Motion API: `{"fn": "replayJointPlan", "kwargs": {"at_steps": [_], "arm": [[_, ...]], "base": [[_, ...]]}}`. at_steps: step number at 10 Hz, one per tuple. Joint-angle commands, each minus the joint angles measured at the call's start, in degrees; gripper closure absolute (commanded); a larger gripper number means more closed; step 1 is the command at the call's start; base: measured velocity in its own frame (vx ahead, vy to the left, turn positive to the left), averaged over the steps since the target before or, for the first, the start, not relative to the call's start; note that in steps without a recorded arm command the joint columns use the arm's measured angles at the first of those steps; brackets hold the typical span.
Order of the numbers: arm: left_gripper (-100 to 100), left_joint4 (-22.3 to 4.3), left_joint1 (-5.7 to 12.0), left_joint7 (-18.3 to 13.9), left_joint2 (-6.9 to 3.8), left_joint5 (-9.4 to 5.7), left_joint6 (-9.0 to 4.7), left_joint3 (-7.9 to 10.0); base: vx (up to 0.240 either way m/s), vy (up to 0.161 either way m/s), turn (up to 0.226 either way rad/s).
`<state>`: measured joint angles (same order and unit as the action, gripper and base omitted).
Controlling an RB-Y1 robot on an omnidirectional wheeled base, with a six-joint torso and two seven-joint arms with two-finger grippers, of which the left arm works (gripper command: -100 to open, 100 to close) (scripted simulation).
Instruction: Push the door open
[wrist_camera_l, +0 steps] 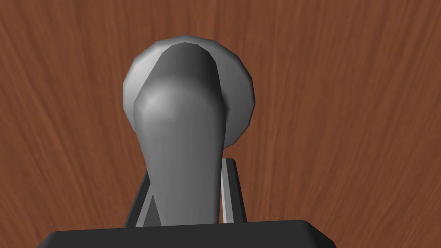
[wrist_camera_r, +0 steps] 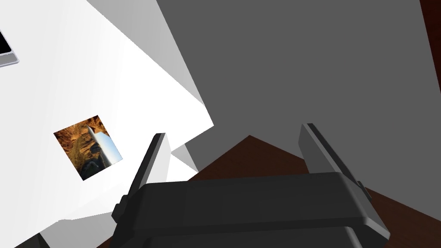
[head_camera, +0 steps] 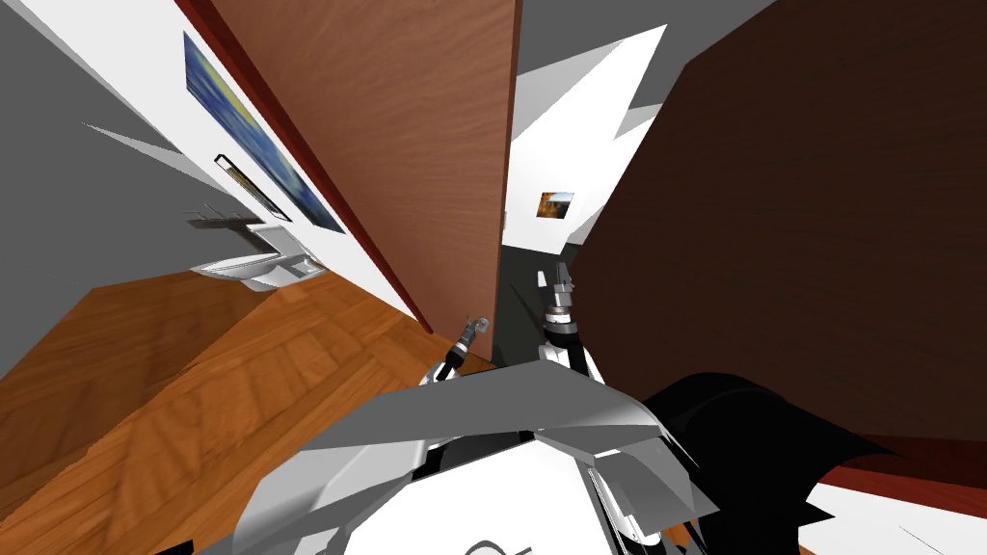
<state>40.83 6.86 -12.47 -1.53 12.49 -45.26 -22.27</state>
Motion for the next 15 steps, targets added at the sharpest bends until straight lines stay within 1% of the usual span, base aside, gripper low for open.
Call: {"fn": "replayJointPlan", "kwargs": {"at_steps": [1, 2, 5, 9, 12, 15], "arm": [[100, -0.01, -0.03, 0.07, -0.39, -0.07, 0.01, 0.54], [100, -0.02, -0.03, 0.08, -0.49, -0.09, 0.02, 0.7], [100, -0.05, -0.09, 0.23, -1.14, -0.26, 0.04, 1.93], [100, -0.11, -0.2, 0.52, -1.93, -0.57, 0.09, 4.26], [100, -0.14, -0.27, 0.7, -2.17, -0.78, 0.13, 5.81], [100, -0.19, -0.36, 0.94, -2.24, -1.04, 0.17, 7.78]], "base": [[0.102, -0.082, 0.045], [0.126, -0.153, 0.086], [0.167, -0.167, 0.078], [0.144, -0.162, 0.102], [0.133, -0.148, 0.119], [0.131, -0.168, 0.12]]}}
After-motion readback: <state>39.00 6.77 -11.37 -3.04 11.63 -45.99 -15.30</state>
